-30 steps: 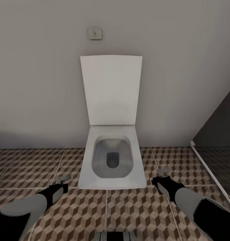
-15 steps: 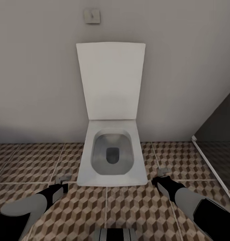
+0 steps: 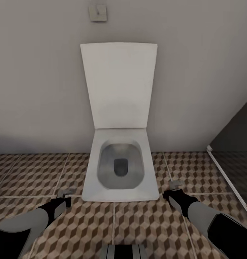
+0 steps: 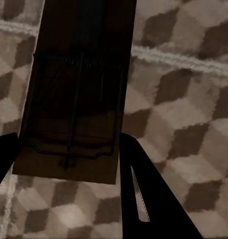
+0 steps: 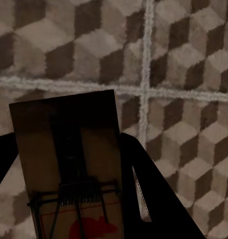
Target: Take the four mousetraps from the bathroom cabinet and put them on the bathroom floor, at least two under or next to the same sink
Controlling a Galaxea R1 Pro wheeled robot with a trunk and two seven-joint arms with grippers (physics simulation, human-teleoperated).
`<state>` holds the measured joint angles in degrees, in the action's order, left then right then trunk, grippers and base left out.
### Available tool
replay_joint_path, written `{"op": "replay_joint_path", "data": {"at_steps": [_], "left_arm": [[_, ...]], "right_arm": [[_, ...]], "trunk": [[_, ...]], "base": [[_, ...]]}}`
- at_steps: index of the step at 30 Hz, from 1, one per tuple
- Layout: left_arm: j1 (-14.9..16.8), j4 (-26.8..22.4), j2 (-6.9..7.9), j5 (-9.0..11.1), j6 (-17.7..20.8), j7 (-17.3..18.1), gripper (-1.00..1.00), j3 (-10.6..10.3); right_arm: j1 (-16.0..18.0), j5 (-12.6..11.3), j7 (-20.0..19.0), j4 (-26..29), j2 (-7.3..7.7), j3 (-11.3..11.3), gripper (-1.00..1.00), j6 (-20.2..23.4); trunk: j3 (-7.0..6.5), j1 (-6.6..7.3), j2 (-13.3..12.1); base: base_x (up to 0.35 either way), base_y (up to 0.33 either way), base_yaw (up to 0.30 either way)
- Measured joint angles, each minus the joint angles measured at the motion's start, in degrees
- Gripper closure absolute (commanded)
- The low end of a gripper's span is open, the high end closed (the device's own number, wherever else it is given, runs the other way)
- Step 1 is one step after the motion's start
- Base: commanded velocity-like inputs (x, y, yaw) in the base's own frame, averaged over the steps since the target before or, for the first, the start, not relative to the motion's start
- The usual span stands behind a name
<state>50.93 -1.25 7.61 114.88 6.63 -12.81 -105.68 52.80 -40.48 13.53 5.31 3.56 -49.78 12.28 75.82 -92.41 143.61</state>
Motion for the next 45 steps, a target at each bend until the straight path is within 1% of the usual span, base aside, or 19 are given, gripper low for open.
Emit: {"op": "replay_joint_path", "data": {"at_steps": [2,4,7,9,14,45], "left_arm": [[0.0,0.0,0.26,0.0,0.0,0.0,1.00,0.0],[0.0,0.0,0.84,0.0,0.0,0.6,1.00,0.1],[0.0,0.1,1.72,0.0,0.0,2.4,1.00,0.2],[0.0,0.1,1.97,0.0,0.0,3.8,1.00,0.2],[0.0,0.0,1.64,-0.1,-0.1,4.8,1.00,0.0],[0.0,0.0,1.61,0.0,-0.3,4.8,1.00,0.1]], "right_arm": [[0.0,0.0,0.0,0.0,-0.01,0.0,1.00,0.0],[0.0,0.0,0.0,0.0,-0.01,0.0,1.00,0.0],[0.0,0.0,0.0,0.0,-0.02,0.0,1.00,0.0],[0.0,0.1,0.0,0.1,-0.02,0.0,1.00,0.0],[0.0,0.1,0.0,0.1,0.00,0.0,1.00,0.0],[0.0,0.1,0.0,0.2,0.00,0.0,1.00,0.0]], "trunk": [[0.00,0.01,0.0],[0.00,0.01,0.0],[0.00,0.01,0.0],[0.00,0.00,0.0],[0.00,-0.02,0.0],[0.00,-0.02,0.0]], "base": [[0.274,0.000,0.000],[0.309,0.000,0.000],[0.309,0.000,0.000],[0.157,0.000,0.000],[0.039,0.000,0.000],[0.001,0.000,0.000]]}}
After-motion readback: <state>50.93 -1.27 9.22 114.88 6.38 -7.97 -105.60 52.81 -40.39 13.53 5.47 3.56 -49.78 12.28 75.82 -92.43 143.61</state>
